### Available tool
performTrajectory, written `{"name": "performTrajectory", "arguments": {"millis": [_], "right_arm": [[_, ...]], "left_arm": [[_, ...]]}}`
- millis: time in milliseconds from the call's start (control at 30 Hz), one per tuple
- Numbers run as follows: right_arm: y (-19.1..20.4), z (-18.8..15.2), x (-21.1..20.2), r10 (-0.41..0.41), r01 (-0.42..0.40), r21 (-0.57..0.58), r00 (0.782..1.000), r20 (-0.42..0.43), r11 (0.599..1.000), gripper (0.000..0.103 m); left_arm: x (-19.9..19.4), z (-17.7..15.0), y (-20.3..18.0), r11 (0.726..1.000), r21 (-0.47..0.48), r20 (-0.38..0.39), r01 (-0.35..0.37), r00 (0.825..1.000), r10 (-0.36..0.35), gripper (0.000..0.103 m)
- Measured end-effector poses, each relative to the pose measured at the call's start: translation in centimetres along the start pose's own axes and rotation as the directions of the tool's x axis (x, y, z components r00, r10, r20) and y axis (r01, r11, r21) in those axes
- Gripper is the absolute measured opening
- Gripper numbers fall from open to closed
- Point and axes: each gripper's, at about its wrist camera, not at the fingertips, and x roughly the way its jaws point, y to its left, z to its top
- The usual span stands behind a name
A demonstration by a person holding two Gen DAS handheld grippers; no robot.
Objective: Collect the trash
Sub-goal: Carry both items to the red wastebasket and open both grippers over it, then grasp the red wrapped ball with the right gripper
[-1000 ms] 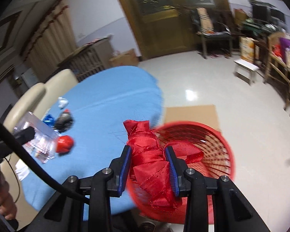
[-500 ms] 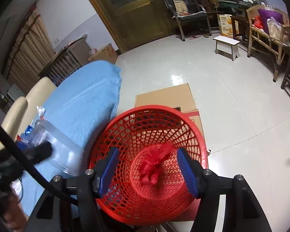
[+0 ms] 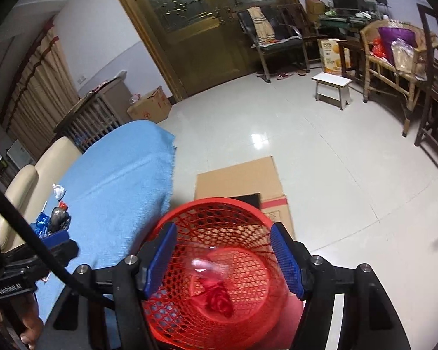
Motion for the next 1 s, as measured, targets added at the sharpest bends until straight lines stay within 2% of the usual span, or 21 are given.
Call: {"name": "performTrajectory", "arguments": {"millis": [100,200,300,433,567,667,767,1000], "right_arm": [[3.0,0.1,0.8,0.026,-0.027,-0.053,1.000,-0.002,0.998,0.073],[7.0,0.1,2.0,0.065,-0.067,-0.110,0.998,-0.021,0.992,0.075],[12.0,-0.3,3.3,0.106,-0.112,-0.197,0.993,-0.043,0.974,0.078],[18.2,-1.5,4.7,0.157,-0.173,-0.294,0.985,-0.078,0.940,0.080],[24.3,-3.5,5.4,0.214,-0.250,-0.393,0.968,-0.135,0.885,0.080],[27.9,-5.1,5.9,0.235,-0.292,-0.451,0.955,-0.179,0.843,0.080],[29.9,-6.4,6.6,0.230,-0.305,-0.485,0.950,-0.209,0.820,0.080],[33.1,-8.2,8.7,0.205,-0.314,-0.523,0.945,-0.256,0.793,0.080]], "left_arm": [[-2.4,-1.5,3.4,0.994,-0.061,0.042,-0.088,0.995,0.090,0.078],[-5.3,-3.6,7.7,0.971,-0.150,0.071,-0.188,0.977,0.201,0.079],[-8.5,-6.1,12.4,0.925,-0.259,0.089,-0.276,0.947,0.308,0.079],[-11.7,-9.1,17.9,0.850,-0.379,0.082,-0.367,0.901,0.426,0.080],[-13.3,-11.3,21.5,0.789,-0.471,0.056,-0.393,0.880,0.472,0.080],[-14.0,-12.6,23.2,0.759,-0.519,0.043,-0.393,0.875,0.483,0.080],[-13.8,-13.4,24.2,0.749,-0.534,0.037,-0.391,0.875,0.483,0.080],[-13.0,-12.8,24.5,0.743,-0.552,0.031,-0.379,0.881,0.472,0.081]]}}
